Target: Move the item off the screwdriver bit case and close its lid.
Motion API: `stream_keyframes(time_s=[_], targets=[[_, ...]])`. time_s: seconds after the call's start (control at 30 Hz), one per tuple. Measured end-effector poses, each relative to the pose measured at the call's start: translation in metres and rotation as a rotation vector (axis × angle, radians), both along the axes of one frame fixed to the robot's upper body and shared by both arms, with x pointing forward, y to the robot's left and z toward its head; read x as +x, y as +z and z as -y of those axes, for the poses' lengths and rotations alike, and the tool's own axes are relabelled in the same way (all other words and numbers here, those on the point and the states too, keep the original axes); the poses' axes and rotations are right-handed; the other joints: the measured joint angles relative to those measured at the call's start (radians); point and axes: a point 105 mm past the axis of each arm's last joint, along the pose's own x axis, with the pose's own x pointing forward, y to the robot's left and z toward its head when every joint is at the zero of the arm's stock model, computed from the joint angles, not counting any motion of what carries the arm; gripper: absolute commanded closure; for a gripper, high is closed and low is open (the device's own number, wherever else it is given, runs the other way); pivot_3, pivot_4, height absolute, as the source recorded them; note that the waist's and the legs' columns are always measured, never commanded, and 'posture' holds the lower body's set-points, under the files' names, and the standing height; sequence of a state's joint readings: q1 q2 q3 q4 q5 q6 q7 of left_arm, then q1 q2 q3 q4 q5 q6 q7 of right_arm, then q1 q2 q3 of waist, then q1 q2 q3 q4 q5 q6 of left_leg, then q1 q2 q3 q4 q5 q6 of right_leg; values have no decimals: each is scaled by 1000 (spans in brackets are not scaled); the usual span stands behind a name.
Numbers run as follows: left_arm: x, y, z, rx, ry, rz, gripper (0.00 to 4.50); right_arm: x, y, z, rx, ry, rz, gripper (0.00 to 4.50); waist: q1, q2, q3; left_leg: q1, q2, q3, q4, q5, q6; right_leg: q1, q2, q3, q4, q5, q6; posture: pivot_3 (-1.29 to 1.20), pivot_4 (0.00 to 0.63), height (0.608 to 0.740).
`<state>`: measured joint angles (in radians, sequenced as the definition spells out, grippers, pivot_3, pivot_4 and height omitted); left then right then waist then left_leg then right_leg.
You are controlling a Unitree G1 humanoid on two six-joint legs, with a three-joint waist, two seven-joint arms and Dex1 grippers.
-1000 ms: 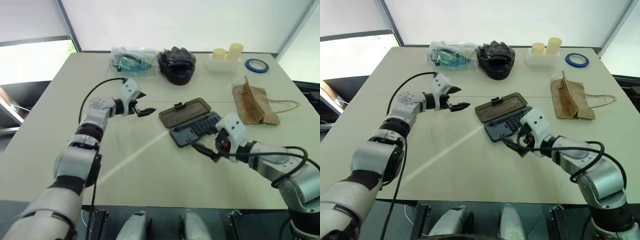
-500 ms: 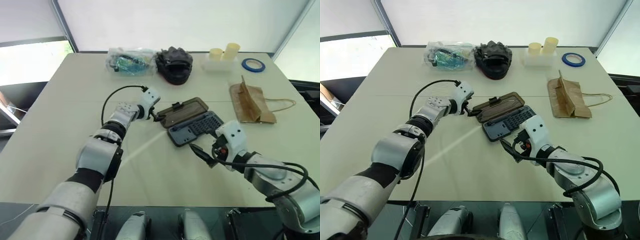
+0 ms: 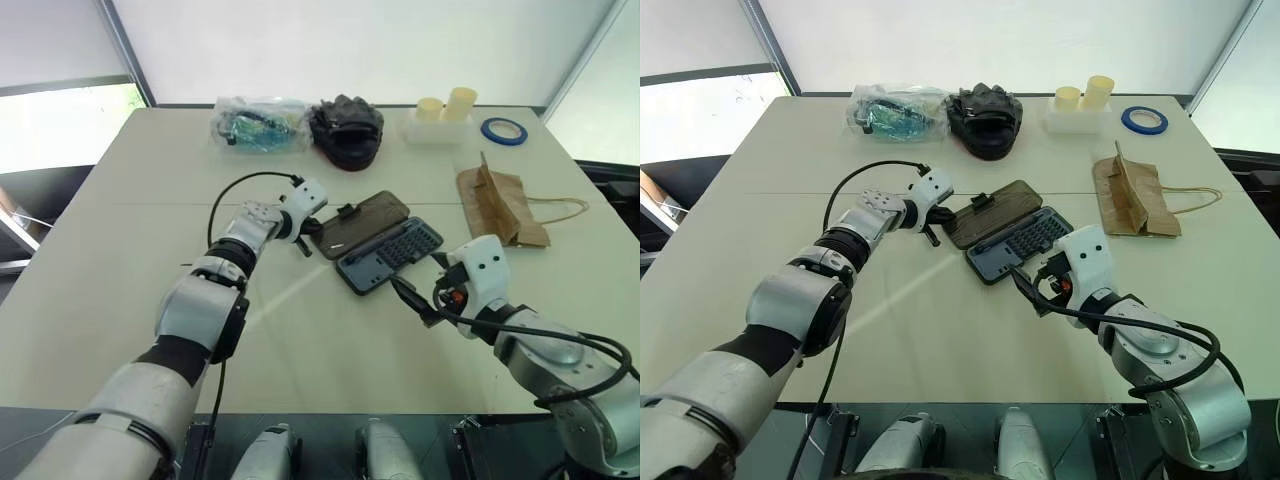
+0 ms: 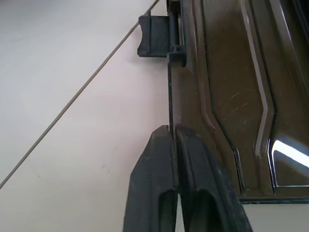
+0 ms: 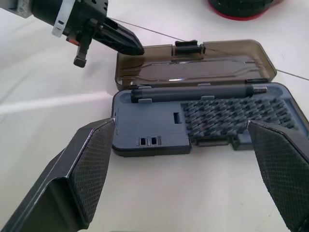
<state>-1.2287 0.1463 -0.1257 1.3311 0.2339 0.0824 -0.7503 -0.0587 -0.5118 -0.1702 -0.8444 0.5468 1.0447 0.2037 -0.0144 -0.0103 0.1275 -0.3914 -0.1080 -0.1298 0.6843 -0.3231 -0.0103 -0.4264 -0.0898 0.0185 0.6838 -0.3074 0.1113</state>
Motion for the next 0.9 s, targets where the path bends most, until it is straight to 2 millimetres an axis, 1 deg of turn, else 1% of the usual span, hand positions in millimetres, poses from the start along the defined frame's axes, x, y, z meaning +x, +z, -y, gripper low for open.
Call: stream_keyframes(time_s=[0.27,0.33,0.43,0.5,0.73,0.9], targets=[[-2,0,-4,27,-37,-5,4464,2,1,1,0,-2,5,0,-5,0,0,0,0,0,0,0,0,0,0,0,0,0,0,0,150,740],[-6,1,-6,106,-131,16,4464,2,2,1,-3,1,7,0,-5,0,0,0,0,0,-1,0,0,0,0,0,0,0,0,0,150,740],[-17,3,-8,282,-350,63,4464,3,1,2,-9,3,2,0,-6,0,-1,1,0,0,-1,0,0,0,0,0,0,0,0,0,150,740],[-23,4,-9,333,-444,62,4464,3,0,3,-13,4,-2,0,-5,0,-1,1,0,0,-2,0,0,0,0,0,0,0,0,0,150,740],[-30,5,-12,436,-588,113,4464,0,0,6,-22,24,-16,0,-6,0,-1,1,1,0,-2,0,0,0,1,0,0,0,0,0,150,740],[-34,5,-13,467,-660,153,4464,-2,2,11,-37,46,-22,0,-6,0,-1,1,1,0,-2,0,0,0,1,0,0,0,0,0,150,740]])
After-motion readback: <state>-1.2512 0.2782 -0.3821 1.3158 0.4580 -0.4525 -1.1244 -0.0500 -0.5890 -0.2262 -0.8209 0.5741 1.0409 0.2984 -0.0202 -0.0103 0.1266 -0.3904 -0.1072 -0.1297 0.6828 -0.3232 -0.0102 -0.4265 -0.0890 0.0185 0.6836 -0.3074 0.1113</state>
